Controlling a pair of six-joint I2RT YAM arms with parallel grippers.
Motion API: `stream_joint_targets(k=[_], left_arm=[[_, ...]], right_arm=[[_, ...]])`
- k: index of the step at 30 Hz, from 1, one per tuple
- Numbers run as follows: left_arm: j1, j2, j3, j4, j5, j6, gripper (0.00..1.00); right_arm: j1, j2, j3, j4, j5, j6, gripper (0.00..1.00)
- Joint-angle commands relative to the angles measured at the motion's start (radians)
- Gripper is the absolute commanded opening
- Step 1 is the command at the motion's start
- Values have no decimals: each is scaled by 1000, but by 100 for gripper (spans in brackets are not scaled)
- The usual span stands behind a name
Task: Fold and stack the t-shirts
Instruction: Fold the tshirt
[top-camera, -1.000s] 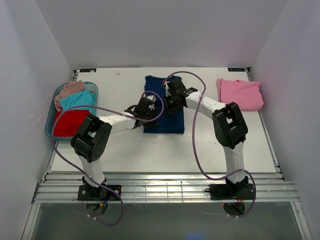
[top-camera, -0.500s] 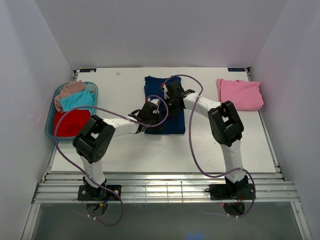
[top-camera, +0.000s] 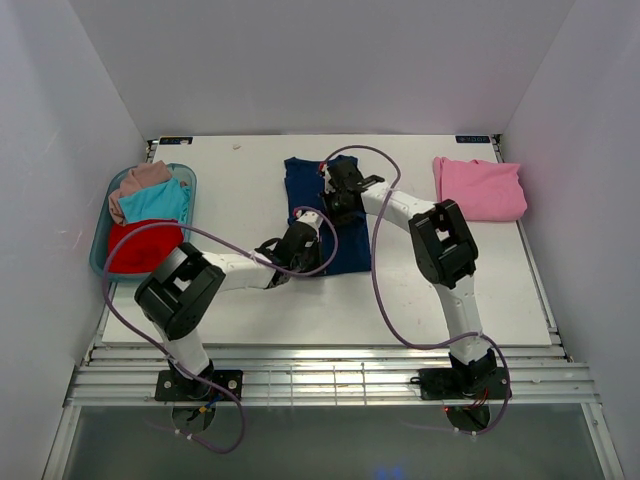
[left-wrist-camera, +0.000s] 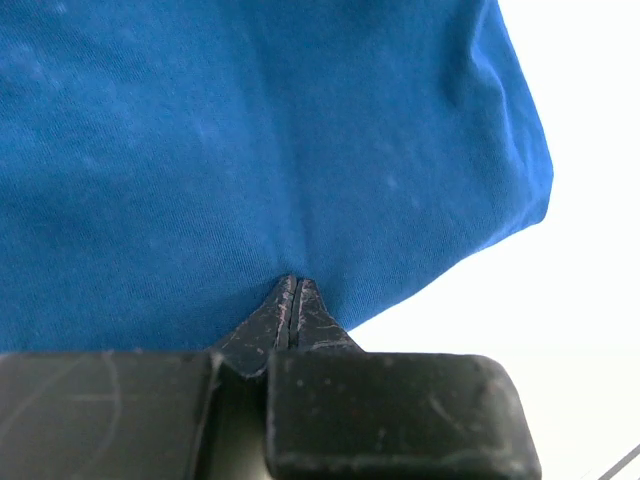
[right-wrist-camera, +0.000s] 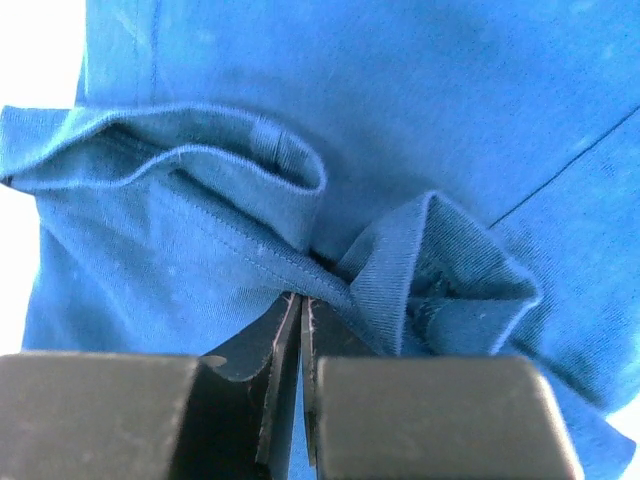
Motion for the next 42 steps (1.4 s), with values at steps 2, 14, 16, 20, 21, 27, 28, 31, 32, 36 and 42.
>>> stream_joint_targets(k=[2, 14, 16, 20, 21, 27, 28, 31, 32, 36, 42], left_arm=[[-61, -5, -103, -203, 35, 6, 0], [-169, -56, -209, -264, 15, -69, 0], [-175, -50, -207, -267, 15, -74, 0], [-185, -41, -194, -284, -23, -68, 0], [-187, -42, -189, -290, -29, -63, 0], [-187, -119, -60, -382, -138, -32, 0], [-187, -136, -31, -405, -185, -26, 0], [-187, -223, 58, -486, -311, -34, 13], [-187, -242, 79, -525, -347, -49, 22], [-170, -300, 72, -599, -443, -88, 56], [-100, -389, -6, -586, -375, -115, 64]], right_arm=[[-14, 55, 69, 11, 74, -6, 8], [-64, 110, 344, -52, 236, -67, 8], [-72, 96, 358, -40, 265, -76, 8], [-109, 57, 385, -35, 287, -78, 8], [-111, 46, 384, -38, 282, -78, 8], [-111, -127, 205, -80, 212, -72, 14], [-109, -193, 156, -80, 203, -67, 22], [-100, -325, -63, -74, 157, -55, 49], [-94, -357, -120, -71, 132, -43, 51], [-66, -526, -454, -2, 68, 5, 61], [-45, -675, -679, 53, 38, 68, 71]])
